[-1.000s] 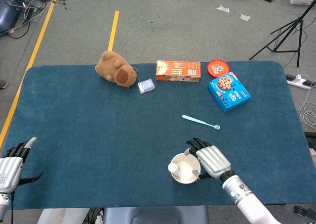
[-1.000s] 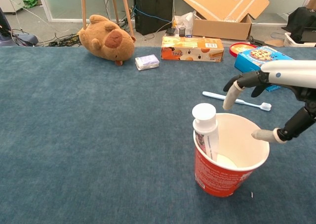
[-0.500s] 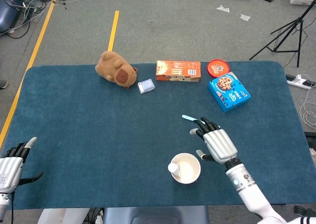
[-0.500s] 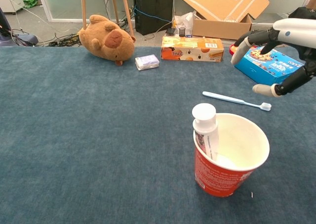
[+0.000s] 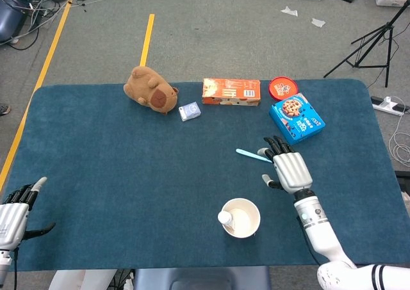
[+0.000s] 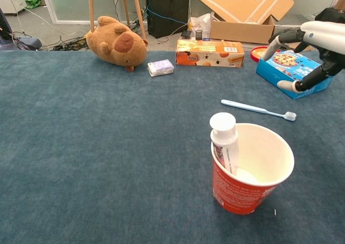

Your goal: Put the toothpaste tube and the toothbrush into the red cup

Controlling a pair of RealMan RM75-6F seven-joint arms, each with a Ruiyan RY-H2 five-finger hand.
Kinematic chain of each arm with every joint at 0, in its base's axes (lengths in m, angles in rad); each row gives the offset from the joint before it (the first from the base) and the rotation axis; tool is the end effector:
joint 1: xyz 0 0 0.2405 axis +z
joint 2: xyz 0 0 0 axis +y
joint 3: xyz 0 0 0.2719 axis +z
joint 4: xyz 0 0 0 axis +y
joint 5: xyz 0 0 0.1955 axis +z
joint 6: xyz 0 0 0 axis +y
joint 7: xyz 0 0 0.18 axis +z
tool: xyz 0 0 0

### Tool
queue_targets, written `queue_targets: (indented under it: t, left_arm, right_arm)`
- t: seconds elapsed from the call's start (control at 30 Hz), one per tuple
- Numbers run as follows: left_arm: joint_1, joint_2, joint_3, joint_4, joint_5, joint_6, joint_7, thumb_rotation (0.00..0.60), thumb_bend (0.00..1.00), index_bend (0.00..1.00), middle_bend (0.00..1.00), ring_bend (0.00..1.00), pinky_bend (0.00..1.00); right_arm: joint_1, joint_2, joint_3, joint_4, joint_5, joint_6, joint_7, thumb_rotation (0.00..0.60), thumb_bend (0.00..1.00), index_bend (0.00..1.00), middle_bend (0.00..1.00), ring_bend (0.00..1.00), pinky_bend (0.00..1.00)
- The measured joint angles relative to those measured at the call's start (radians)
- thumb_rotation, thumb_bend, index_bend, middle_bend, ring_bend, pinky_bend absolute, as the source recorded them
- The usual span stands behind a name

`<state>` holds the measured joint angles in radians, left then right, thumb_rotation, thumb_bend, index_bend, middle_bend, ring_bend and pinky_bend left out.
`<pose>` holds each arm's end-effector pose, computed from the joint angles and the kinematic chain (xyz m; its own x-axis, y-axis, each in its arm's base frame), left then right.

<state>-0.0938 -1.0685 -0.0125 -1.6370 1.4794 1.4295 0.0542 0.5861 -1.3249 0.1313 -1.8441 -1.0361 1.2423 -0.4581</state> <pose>-0.3269 0.2118 0.1801 0.4661 0.0893 0.8802 0.8837 0.0006 -0.4680 -0.1821 -0.3374 0.0717 0.3821 -0.1724 0.9079 -0.9179 -0.1841 0.3514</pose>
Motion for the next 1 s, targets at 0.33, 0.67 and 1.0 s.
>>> queue_targets:
  t: [0.33, 0.67, 1.0]
  left_arm:
    - [0.000, 0.001, 0.001, -0.001, 0.002, 0.000, 0.000, 0.600, 0.00, 0.04, 0.19, 0.17, 0.23]
    - [0.001, 0.003, 0.001, -0.002, 0.002, 0.001, -0.004, 0.600, 0.00, 0.04, 0.19, 0.17, 0.23]
    - [0.001, 0.005, 0.001, -0.004, 0.003, 0.001, -0.009, 0.600, 0.00, 0.06, 0.19, 0.17, 0.23]
  right_arm:
    - [0.009, -0.051, 0.049, 0.107, 0.070, -0.029, 0.028, 0.600, 0.22, 0.32, 0.11, 0.00, 0.19]
    - [0.025, -0.142, 0.076, 0.266, 0.122, -0.052, 0.023, 0.600, 0.22, 0.32, 0.11, 0.00, 0.19]
    - [0.057, -0.239, 0.115, 0.412, 0.184, -0.089, 0.007, 0.600, 0.22, 0.35, 0.10, 0.00, 0.19]
